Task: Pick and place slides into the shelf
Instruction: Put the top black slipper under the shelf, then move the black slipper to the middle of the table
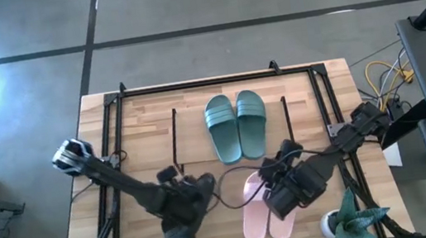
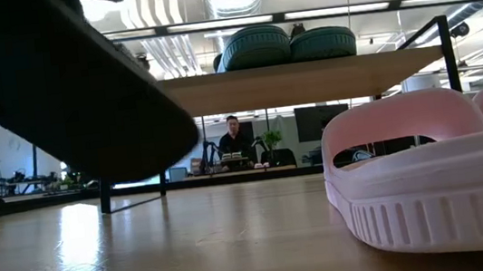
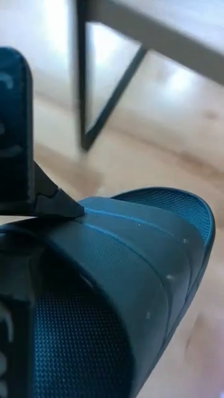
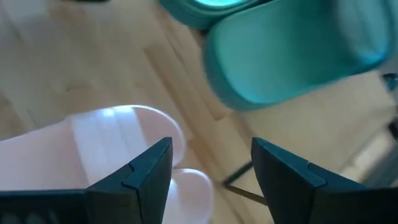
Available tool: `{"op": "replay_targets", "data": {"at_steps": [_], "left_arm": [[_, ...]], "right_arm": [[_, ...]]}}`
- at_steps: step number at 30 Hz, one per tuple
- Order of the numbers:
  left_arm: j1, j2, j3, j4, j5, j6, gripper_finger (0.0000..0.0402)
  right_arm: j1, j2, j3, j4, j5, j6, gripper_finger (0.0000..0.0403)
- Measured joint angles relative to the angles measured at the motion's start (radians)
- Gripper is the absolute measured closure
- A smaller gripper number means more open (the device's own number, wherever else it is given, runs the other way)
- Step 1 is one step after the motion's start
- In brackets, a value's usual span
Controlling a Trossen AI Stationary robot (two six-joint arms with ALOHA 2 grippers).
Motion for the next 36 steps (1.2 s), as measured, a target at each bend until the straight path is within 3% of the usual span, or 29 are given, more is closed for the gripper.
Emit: {"op": "replay_targets", "data": {"at_steps": [5, 9, 15, 19, 26, 32, 36], "left_arm": [[0.022, 0.175, 0.122, -0.167, -0.166, 0.002, 0.0382], [0.056, 0.261, 0.197, -0.27, -0.183, -0.042, 0.0337], [0.068, 0.28, 0.251, -0.269, -0.177, -0.046, 0.027], [0.068, 0.249, 0.263, -0.278, -0.085, -0.039, 0.0244], [0.015, 0.162, 0.266, -0.3, 0.022, -0.045, 0.024], [-0.129, 0.025, 0.261, -0.177, 0.168, 0.053, 0.024], [-0.249, 0.021, 0.253, -0.15, 0.218, 0.024, 0.024]], "right_arm": [[0.03, -0.007, 0.0, -0.04, 0.019, 0.015, 0.0193], [0.052, -0.006, 0.0, -0.046, 0.02, 0.016, 0.0193], [0.085, -0.004, 0.0, -0.052, 0.02, 0.038, 0.0193], [0.1, -0.004, 0.0, -0.053, 0.02, 0.039, 0.0193], [0.126, -0.004, 0.0, -0.056, 0.019, 0.064, 0.0193], [0.15, -0.004, 0.0, -0.057, 0.016, 0.064, 0.0193], [0.157, -0.004, 0.0, -0.056, 0.017, 0.064, 0.0193]]}}
